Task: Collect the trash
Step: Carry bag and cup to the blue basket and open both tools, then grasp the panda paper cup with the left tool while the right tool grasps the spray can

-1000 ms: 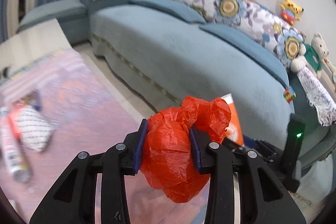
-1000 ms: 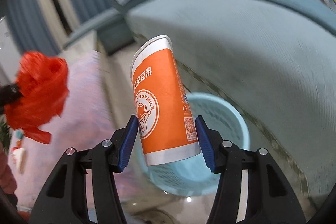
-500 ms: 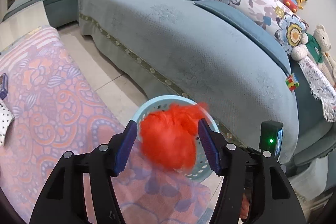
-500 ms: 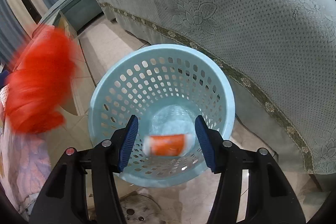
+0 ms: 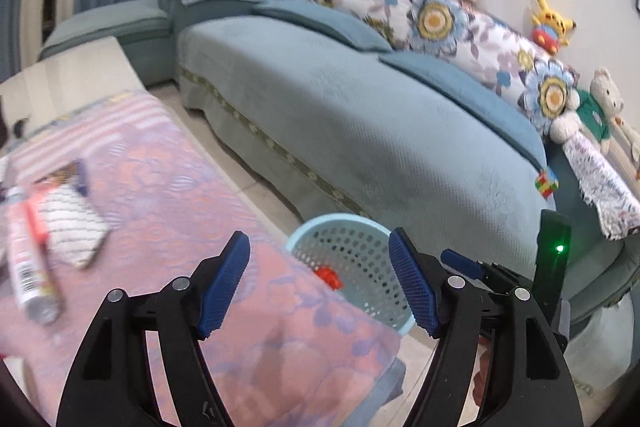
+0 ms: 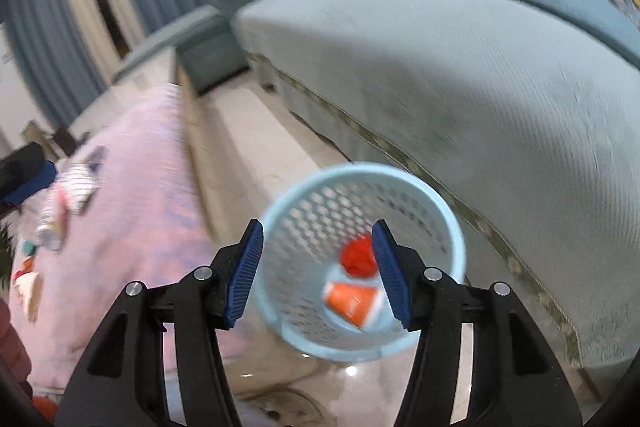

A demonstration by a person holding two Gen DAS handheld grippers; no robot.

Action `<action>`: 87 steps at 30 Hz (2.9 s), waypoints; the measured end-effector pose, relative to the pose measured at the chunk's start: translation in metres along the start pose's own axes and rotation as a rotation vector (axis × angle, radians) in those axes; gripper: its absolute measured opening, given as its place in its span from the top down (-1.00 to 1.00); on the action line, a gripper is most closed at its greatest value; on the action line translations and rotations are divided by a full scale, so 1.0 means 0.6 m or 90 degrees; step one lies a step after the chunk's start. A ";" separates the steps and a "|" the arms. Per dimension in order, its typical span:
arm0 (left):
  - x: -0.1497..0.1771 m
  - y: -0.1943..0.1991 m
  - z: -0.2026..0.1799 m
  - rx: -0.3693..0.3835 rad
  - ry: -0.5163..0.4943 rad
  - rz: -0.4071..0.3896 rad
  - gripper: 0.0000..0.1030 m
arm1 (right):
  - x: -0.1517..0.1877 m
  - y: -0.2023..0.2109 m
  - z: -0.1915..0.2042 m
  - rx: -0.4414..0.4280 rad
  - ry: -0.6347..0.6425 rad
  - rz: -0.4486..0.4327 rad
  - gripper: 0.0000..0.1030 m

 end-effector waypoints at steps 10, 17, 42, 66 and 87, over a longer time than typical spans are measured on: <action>-0.022 0.241 0.190 -0.113 0.135 -0.154 -0.54 | -0.098 0.076 0.249 -0.147 0.130 -0.096 -0.03; 0.044 0.345 0.376 -0.234 0.225 -0.171 -0.51 | -0.112 0.046 0.427 -0.206 0.238 -0.090 -0.02; 0.121 0.248 0.549 -0.237 0.388 -0.038 -0.29 | -0.097 -0.186 0.665 -0.268 0.306 0.068 0.09; 0.092 0.266 0.455 -0.218 0.271 -0.071 0.09 | 0.001 -0.067 0.538 -0.251 0.322 0.101 0.08; 0.067 0.283 0.409 -0.221 0.206 -0.102 0.09 | 0.036 -0.111 0.524 -0.254 0.305 0.210 0.11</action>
Point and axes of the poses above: each gripper's, at about its wrist camera, not at the fingertips, and y roughly against the way its jaws point, z to its left, x to its underside, the point moved 10 cm from there along -y, roughly the way its jaws point, and after that the axes turned 14 degrees about y, right-handed, at the moved point
